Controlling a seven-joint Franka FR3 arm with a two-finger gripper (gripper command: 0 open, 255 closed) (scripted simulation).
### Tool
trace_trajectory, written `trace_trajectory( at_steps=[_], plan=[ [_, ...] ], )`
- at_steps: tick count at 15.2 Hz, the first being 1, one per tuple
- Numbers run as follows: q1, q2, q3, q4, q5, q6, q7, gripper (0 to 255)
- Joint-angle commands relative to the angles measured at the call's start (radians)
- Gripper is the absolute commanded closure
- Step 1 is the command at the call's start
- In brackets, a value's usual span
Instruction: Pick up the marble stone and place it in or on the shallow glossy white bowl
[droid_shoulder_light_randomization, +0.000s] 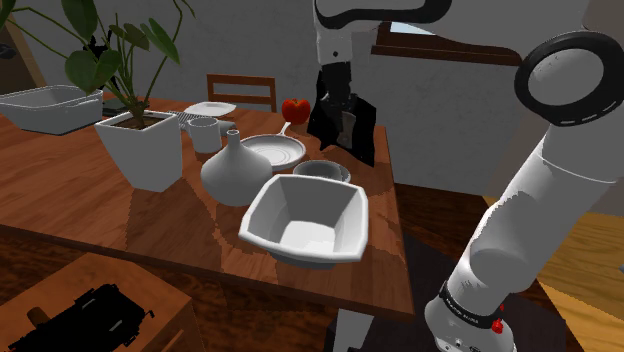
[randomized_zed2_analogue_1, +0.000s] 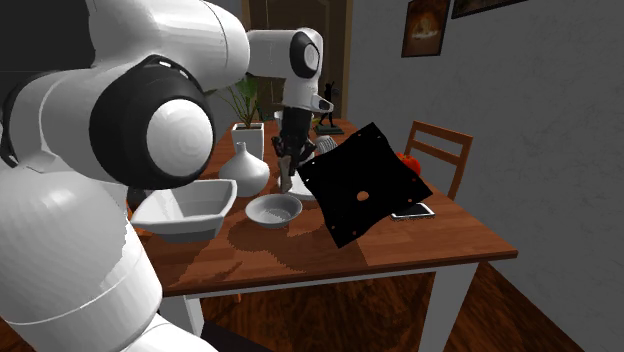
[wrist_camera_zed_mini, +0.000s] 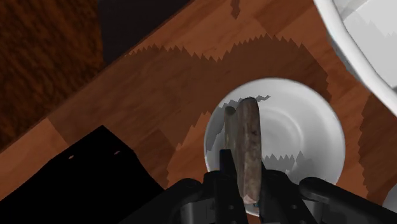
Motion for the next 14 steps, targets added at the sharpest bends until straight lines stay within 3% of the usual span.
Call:
trace_trajectory(
  at_steps=[1, 4, 14],
  plan=[
    [0.020, 0.040, 0.023, 0.049, 0.016, -0.008, 0.047, 255],
    [0.050, 0.096, 0.055, 0.123, 0.034, -0.020, 0.113, 255],
    [0.051, 0.068, 0.055, -0.048, 0.033, 0.122, 0.103, 255]
  ],
)
